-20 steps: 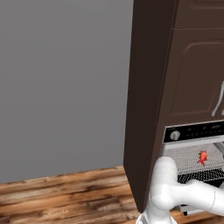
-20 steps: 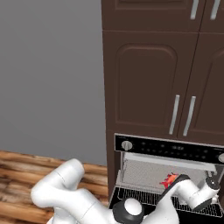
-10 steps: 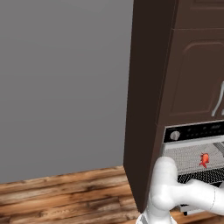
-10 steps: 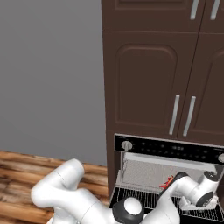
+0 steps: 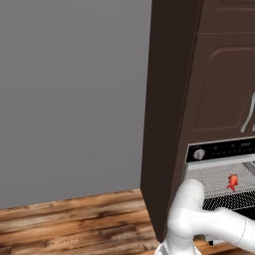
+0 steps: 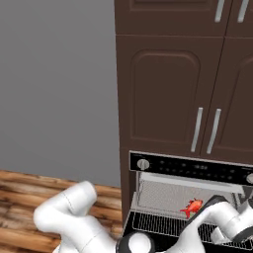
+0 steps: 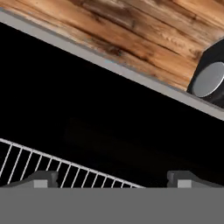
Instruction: Take the fish from the oven and place it on the plate on the counter.
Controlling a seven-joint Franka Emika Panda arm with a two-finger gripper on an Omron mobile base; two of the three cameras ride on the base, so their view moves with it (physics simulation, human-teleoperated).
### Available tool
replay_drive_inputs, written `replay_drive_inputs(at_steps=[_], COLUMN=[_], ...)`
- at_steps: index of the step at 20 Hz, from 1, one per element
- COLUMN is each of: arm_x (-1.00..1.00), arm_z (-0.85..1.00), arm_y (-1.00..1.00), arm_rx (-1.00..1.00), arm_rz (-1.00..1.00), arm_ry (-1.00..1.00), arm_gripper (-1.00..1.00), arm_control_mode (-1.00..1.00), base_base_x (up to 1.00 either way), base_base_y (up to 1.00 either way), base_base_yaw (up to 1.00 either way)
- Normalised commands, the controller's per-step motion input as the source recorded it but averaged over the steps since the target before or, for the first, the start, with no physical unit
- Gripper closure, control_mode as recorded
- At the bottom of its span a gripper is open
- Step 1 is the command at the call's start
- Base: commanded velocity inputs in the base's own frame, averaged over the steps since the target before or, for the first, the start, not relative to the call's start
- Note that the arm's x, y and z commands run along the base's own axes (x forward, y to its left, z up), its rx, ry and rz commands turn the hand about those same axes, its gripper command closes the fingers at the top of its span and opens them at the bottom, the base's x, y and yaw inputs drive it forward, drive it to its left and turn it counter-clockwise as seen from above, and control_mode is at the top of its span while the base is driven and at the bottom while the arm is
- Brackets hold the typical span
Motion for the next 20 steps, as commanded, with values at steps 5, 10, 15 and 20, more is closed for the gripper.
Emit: replay_drive_inputs(at_steps=[5,10,15,20], arm_x=[-0.35,-0.32,-0.15,-0.01], arm_z=[0.71,0.43,0.15,0.30], arm_y=[0.12,0.18,0.23,0.21], arm_rx=[-0.13,-0.19,-0.18,-0.09], arm_rz=[0.43,0.69,0.77,0.75], arm_ry=[-0.01,-0.06,-0.17,-0.26], arm_gripper=[-1.00,-1.00,-1.00,-1.00], arm_control_mode=[-1.00,-1.00,-1.00,-1.00], base_base_x=[0.00,0.00,0.00,0.00], base_base_y=[0.00,0.00,0.00,0.00], base_base_yaw=[0.00,0.00,0.00,0.00])
